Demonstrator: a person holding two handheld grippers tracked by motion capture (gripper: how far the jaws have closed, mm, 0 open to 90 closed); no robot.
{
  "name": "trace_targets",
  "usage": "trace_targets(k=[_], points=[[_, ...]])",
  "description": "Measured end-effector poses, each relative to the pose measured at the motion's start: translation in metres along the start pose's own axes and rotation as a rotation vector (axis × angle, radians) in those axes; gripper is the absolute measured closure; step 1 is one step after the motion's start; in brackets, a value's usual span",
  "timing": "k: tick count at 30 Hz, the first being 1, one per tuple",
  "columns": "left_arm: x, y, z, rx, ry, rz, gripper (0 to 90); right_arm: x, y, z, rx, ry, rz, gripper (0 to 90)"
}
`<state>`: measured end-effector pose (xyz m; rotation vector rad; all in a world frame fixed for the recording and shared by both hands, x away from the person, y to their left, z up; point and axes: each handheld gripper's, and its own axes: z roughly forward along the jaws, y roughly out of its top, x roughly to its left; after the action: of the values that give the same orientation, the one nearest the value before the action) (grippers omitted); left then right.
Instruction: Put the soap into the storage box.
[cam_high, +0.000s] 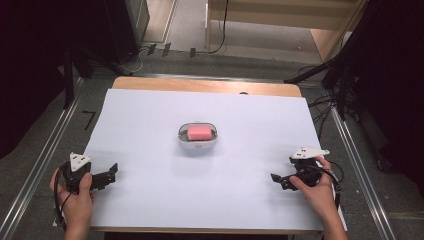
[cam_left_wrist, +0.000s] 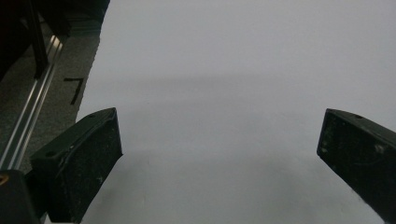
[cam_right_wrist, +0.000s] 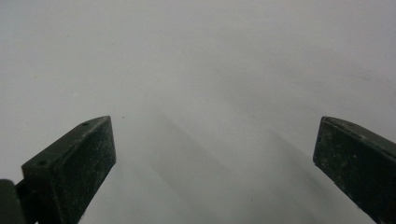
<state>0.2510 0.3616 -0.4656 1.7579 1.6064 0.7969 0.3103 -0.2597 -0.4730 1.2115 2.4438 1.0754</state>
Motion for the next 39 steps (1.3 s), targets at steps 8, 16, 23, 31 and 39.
trace_targets(k=[8,16,23,31,39], points=[[0.0,0.0,0.0,-0.001,0.001,0.0,0.1,-0.004,-0.019,-0.01,-0.052,0.006,0.045,0.0],[0.0,0.0,0.0,-0.001,0.0,-0.001,0.1,-0.009,-0.038,-0.025,-0.105,-0.025,0.105,0.0],[0.0,0.0,0.0,-0.002,-0.002,-0.003,0.1,-0.011,-0.052,-0.037,-0.138,-0.053,0.128,0.0],[0.001,0.0,0.0,-0.002,-0.005,-0.014,0.1,-0.015,-0.068,-0.049,-0.278,-0.085,0.184,0.3],[0.0,0.0,0.0,-0.001,0.001,-0.004,0.1,-0.012,-0.067,-0.046,-0.275,-0.118,0.165,0.3]])
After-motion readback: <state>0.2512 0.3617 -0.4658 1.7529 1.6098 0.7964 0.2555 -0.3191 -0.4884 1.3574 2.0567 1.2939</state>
